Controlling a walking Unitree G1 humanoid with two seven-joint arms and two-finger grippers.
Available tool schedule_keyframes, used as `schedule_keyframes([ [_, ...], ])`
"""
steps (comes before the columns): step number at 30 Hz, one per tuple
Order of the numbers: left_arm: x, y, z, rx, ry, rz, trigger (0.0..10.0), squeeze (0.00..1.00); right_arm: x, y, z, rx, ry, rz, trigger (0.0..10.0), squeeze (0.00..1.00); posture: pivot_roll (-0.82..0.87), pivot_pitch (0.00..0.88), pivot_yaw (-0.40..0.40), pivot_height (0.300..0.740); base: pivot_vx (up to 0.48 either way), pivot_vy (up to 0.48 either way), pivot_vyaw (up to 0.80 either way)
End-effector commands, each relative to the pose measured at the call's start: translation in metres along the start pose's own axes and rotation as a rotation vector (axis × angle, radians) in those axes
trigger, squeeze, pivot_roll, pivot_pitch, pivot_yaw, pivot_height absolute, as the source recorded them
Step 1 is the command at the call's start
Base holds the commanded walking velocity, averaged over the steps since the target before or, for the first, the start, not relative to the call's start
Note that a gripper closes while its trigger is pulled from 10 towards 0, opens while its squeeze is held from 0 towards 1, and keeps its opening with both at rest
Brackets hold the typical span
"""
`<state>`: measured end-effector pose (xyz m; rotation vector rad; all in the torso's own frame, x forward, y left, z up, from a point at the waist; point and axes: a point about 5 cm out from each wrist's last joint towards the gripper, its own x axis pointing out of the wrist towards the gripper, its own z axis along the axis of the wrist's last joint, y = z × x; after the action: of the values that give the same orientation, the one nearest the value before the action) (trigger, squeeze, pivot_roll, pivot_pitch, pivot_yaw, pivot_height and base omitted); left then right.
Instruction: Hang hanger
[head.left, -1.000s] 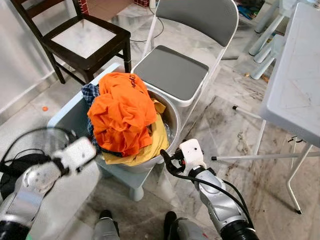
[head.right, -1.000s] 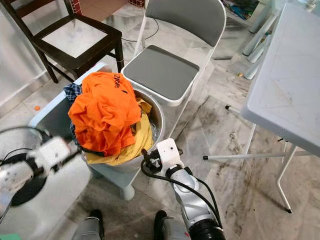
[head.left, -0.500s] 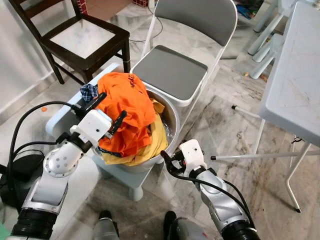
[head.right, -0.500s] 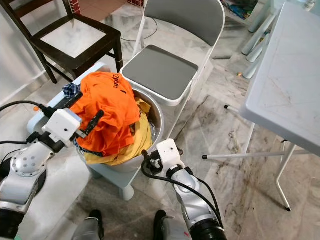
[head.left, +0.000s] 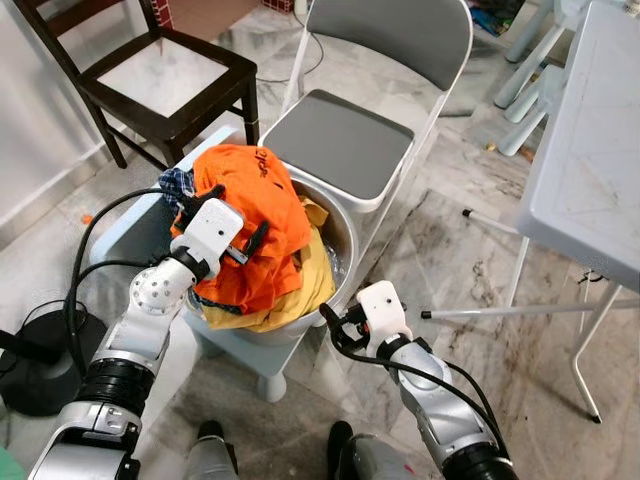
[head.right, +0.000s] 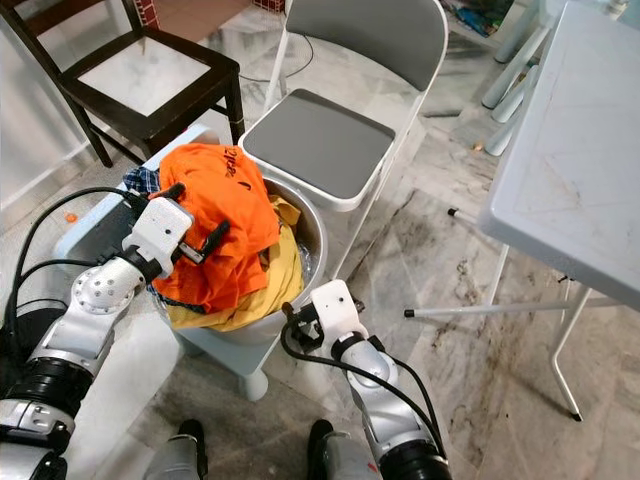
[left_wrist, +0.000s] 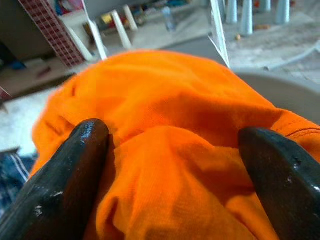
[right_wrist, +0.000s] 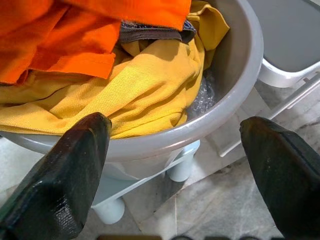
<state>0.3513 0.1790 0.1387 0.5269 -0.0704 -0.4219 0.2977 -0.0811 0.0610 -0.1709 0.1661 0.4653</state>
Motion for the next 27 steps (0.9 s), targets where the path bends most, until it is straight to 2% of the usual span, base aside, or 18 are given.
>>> schedule_keyframes([
  [1,-0.006,-0.004,-0.009,-0.011,0.021,-0.012,0.0,0.00,-0.004,-0.003,-0.006,0.007,0.023,-0.017,10.0,0.00,0.17,0.297,-0.125,0.740,0.000,0.000,0.00],
  [5,-0.017,-0.001,-0.017,-0.015,0.036,0.010,0.0,0.00,-0.003,-0.003,-0.006,0.006,0.024,-0.017,10.0,0.00,0.18,0.297,-0.127,0.740,0.000,0.000,0.00],
  [13,-0.059,0.006,-0.040,-0.017,0.089,0.117,0.0,0.00,-0.001,-0.001,-0.005,0.004,0.024,-0.002,10.0,0.00,0.21,0.305,-0.134,0.740,0.000,0.000,0.00],
  [18,-0.072,0.011,-0.047,-0.006,0.118,0.167,0.0,0.00,-0.001,0.000,-0.005,0.003,0.024,0.003,10.0,0.00,0.21,0.307,-0.136,0.740,0.000,0.000,0.00],
  [22,-0.074,0.017,-0.044,0.019,0.101,0.195,0.0,0.00,-0.001,0.000,-0.005,0.001,0.026,0.006,10.0,0.00,0.21,0.308,-0.137,0.740,0.000,0.000,0.00],
  [24,-0.066,0.021,-0.025,0.048,0.006,0.197,0.0,0.00,0.000,0.000,-0.005,-0.002,0.027,0.008,10.0,0.00,0.21,0.304,-0.136,0.740,0.000,0.000,0.00],
  [26,-0.059,0.023,-0.012,0.079,-0.049,0.200,0.0,0.00,0.000,0.000,-0.005,-0.004,0.026,0.007,10.0,0.00,0.21,0.302,-0.135,0.740,0.000,0.000,0.00],
  [27,-0.059,0.023,-0.012,0.079,-0.049,0.200,0.0,0.00,0.000,0.000,-0.005,-0.004,0.026,0.007,10.0,0.00,0.21,0.302,-0.135,0.740,0.000,0.000,0.00],
])
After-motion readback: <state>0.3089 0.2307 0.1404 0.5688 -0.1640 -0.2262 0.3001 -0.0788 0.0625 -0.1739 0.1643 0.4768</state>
